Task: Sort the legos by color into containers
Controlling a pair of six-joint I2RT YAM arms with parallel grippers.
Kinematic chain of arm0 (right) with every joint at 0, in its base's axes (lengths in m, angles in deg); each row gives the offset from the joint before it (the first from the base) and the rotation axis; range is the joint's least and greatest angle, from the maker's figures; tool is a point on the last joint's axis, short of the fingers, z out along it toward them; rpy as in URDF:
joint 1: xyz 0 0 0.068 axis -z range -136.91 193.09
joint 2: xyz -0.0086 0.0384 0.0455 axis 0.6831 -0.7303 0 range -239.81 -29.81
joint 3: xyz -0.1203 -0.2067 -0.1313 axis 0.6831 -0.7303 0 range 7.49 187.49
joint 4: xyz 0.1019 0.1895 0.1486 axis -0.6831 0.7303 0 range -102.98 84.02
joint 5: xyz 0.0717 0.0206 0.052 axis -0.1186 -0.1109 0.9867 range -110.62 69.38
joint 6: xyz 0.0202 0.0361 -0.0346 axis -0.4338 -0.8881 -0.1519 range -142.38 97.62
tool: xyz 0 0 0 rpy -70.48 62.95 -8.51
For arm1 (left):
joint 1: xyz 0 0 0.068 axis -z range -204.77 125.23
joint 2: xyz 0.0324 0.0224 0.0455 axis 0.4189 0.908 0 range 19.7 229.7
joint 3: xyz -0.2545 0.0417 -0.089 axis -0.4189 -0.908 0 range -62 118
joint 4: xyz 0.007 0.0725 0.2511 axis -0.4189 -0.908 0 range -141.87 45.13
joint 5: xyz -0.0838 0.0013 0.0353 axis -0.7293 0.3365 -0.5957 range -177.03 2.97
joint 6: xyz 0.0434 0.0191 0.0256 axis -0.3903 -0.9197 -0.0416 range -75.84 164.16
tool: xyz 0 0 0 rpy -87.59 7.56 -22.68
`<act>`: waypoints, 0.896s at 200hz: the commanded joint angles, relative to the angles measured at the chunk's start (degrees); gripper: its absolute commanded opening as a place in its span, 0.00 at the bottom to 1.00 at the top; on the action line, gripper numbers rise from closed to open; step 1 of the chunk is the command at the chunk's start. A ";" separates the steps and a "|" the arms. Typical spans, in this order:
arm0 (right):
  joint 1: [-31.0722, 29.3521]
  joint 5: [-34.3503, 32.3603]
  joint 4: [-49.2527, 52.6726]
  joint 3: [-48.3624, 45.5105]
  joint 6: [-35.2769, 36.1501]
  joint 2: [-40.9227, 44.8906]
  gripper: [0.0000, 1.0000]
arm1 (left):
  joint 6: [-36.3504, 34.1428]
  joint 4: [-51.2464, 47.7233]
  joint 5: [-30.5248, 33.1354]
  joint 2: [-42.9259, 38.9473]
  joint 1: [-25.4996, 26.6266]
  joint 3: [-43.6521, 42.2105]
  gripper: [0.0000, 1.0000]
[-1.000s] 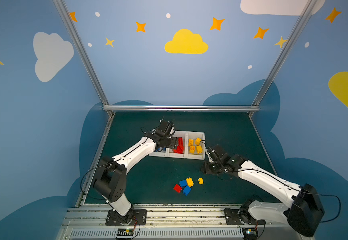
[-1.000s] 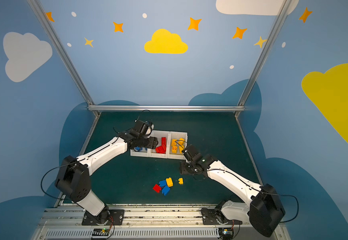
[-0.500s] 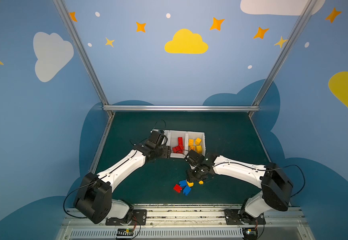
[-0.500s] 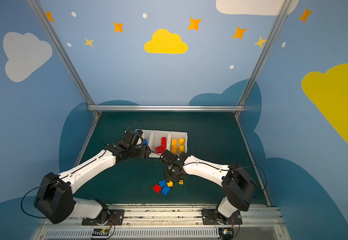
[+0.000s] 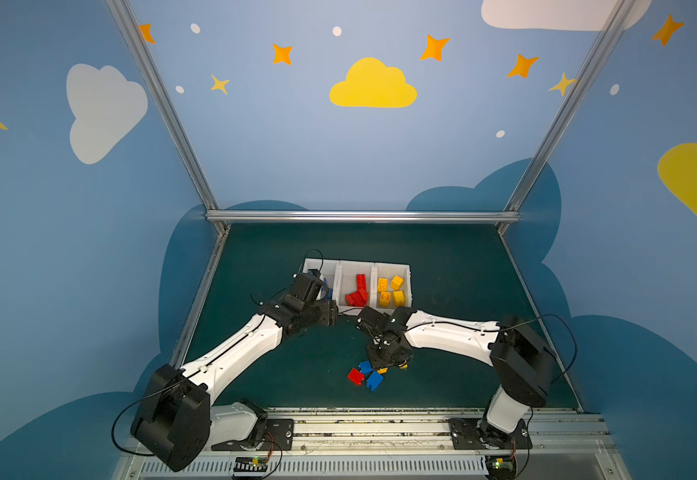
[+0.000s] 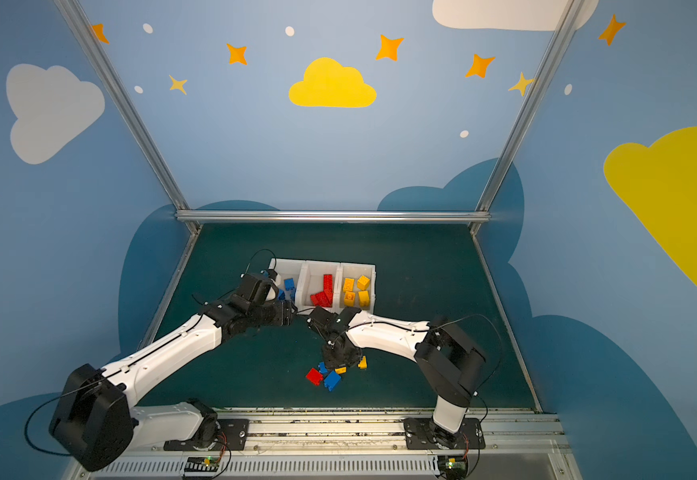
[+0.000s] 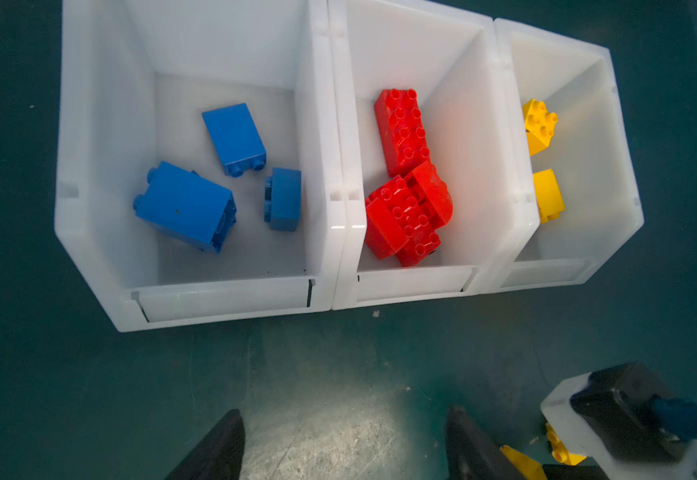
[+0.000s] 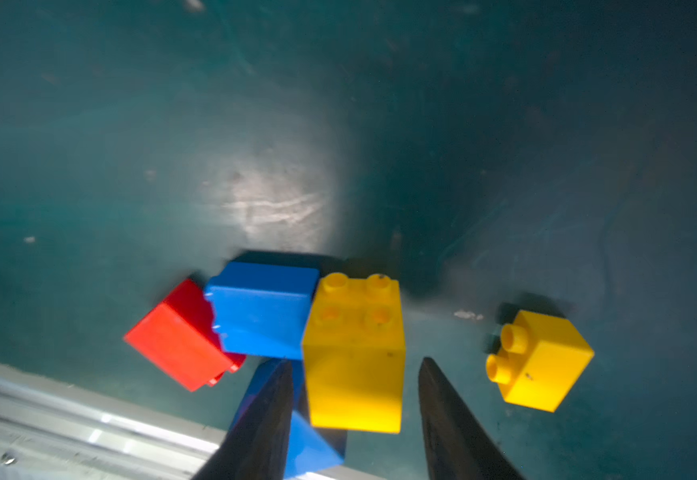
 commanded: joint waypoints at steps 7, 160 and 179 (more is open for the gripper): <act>-0.42 -1.41 2.80 1.65 -0.74 -1.50 0.44 | 1.25 1.18 -1.22 -0.92 -0.21 -0.93 0.76; 19.00 -2.39 7.37 23.34 15.96 -3.42 0.22 | 4.26 1.26 -4.48 -8.83 -0.23 -7.17 0.76; 22.68 -0.49 7.11 27.72 16.24 -7.07 0.22 | 4.99 0.99 -4.90 -10.32 -0.14 -8.23 0.76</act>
